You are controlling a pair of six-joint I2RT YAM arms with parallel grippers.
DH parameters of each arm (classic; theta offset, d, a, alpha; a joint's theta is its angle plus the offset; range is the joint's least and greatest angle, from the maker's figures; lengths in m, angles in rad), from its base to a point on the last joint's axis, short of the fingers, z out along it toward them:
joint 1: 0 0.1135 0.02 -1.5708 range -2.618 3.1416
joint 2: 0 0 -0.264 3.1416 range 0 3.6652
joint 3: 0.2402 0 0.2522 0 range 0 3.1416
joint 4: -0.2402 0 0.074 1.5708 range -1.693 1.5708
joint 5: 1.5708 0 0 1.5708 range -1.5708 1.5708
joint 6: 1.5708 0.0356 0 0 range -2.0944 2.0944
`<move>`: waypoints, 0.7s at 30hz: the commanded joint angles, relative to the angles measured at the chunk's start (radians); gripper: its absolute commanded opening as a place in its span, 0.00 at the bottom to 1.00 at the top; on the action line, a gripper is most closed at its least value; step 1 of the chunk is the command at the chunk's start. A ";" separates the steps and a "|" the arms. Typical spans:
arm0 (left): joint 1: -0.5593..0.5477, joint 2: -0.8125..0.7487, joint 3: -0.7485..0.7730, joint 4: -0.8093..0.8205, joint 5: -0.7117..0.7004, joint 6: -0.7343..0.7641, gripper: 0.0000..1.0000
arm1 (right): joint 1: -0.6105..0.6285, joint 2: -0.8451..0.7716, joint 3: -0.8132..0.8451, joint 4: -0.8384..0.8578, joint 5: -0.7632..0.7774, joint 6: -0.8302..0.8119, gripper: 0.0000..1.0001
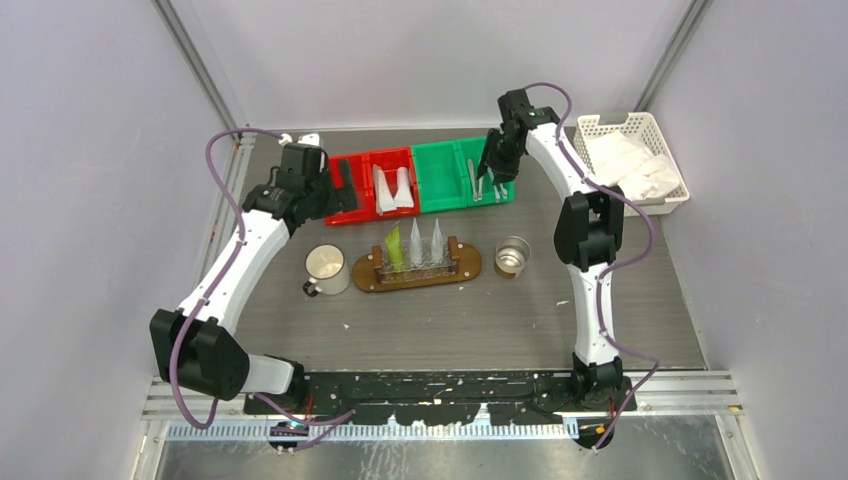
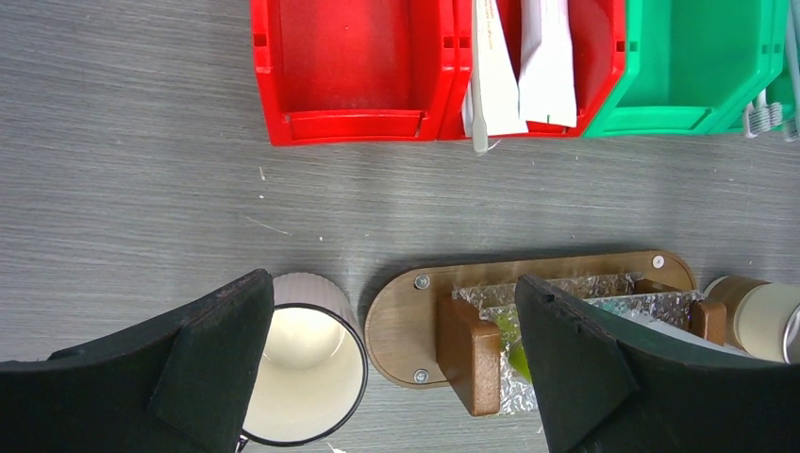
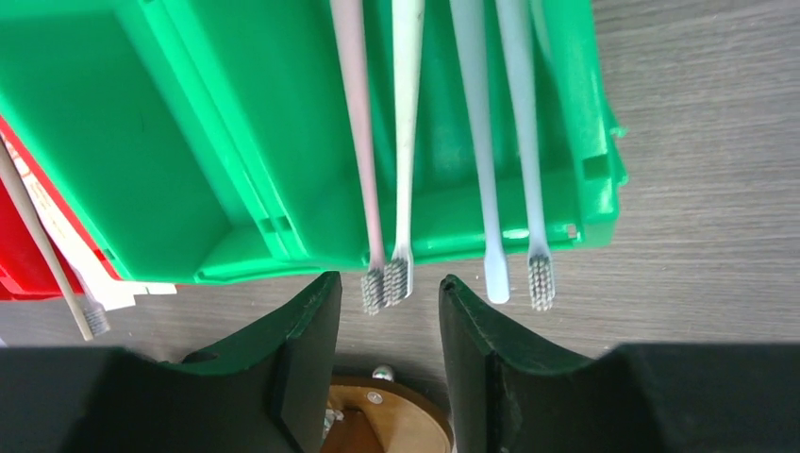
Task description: Prepare toiletry sets of a toothbrush and toothpaste on the tray
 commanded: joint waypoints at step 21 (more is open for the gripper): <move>0.021 0.009 -0.007 0.063 0.034 -0.007 1.00 | -0.029 0.165 0.144 0.037 -0.028 0.038 0.12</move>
